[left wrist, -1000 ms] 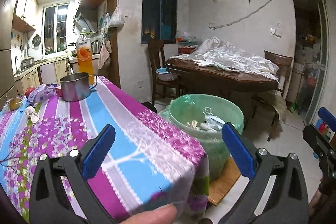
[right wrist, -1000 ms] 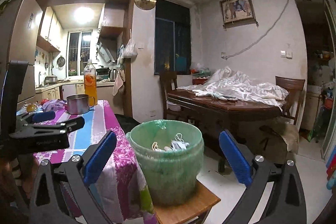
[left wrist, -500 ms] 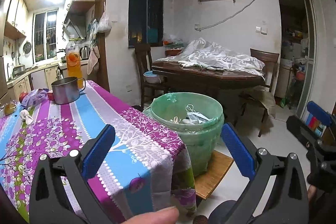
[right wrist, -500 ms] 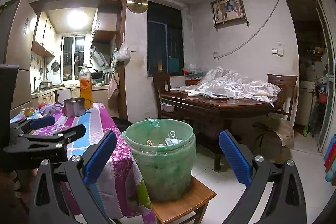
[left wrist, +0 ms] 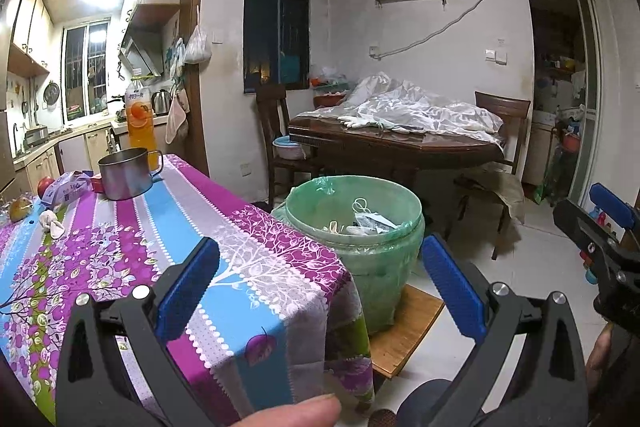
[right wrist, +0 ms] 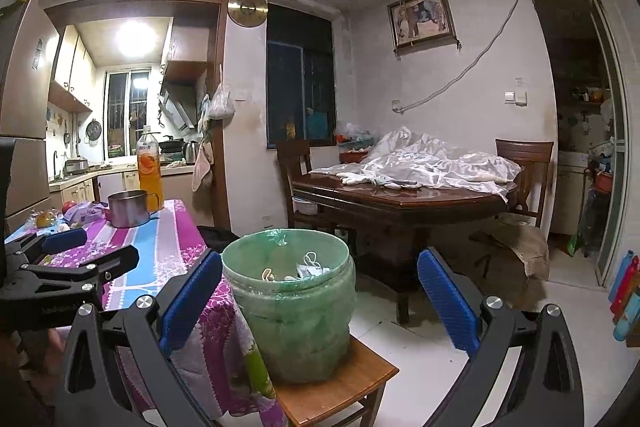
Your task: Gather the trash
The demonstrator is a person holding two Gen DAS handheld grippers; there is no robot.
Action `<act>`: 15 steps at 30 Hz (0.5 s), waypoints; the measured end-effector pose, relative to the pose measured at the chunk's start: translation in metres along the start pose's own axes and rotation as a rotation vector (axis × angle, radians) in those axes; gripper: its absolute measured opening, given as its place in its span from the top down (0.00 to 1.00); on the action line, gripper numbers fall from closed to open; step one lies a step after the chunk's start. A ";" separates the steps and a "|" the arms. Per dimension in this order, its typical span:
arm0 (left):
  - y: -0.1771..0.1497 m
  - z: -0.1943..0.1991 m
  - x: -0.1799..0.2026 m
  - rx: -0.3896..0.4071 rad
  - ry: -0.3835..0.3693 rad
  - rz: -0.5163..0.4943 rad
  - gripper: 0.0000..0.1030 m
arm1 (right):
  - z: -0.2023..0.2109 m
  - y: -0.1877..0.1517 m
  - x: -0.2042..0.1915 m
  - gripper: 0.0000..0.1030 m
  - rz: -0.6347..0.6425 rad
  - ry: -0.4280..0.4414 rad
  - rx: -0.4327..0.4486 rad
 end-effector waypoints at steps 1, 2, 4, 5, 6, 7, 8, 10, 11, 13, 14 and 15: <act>0.000 0.001 0.000 0.001 0.002 0.001 0.05 | -0.001 0.000 -0.001 0.05 0.003 0.002 -0.003; -0.001 0.001 0.000 0.002 0.002 0.000 0.05 | -0.001 -0.001 -0.002 0.05 0.005 0.006 -0.004; -0.001 0.002 0.000 0.001 0.001 -0.001 0.05 | -0.002 -0.001 -0.004 0.05 0.009 0.010 -0.004; -0.001 0.001 0.000 0.001 0.002 0.000 0.05 | -0.003 -0.001 -0.004 0.05 0.011 0.012 -0.005; -0.001 0.001 0.000 0.001 0.003 -0.001 0.05 | -0.003 -0.001 -0.006 0.05 0.012 0.013 -0.006; -0.001 0.002 0.001 0.001 0.003 -0.002 0.05 | -0.004 -0.001 -0.006 0.05 0.013 0.013 -0.006; -0.001 0.002 0.000 0.000 0.000 -0.001 0.05 | -0.004 0.000 -0.005 0.05 0.013 0.014 -0.006; 0.000 0.003 0.000 -0.001 0.001 -0.003 0.05 | -0.004 -0.001 -0.006 0.05 0.014 0.013 -0.008; 0.000 0.003 0.000 -0.002 0.002 -0.006 0.05 | -0.005 -0.001 -0.006 0.05 0.015 0.013 -0.012; 0.000 0.003 0.000 -0.008 -0.003 -0.009 0.05 | -0.006 -0.001 -0.006 0.05 0.016 0.015 -0.017; 0.001 0.001 0.001 -0.011 -0.006 -0.011 0.05 | -0.007 -0.001 -0.007 0.05 0.018 0.016 -0.018; 0.000 0.001 0.001 -0.016 -0.011 -0.010 0.05 | -0.008 -0.001 -0.007 0.05 0.019 0.018 -0.019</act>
Point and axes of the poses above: each gripper's, at about its wrist camera, not at the fingertips, and z roughly against the way its jaws point, x to its right, y to its top, the point moved 5 cm from there along -z, roughly the way its jaws point, and after that the axes turned 9 degrees about -x, right-handed, at the moved point
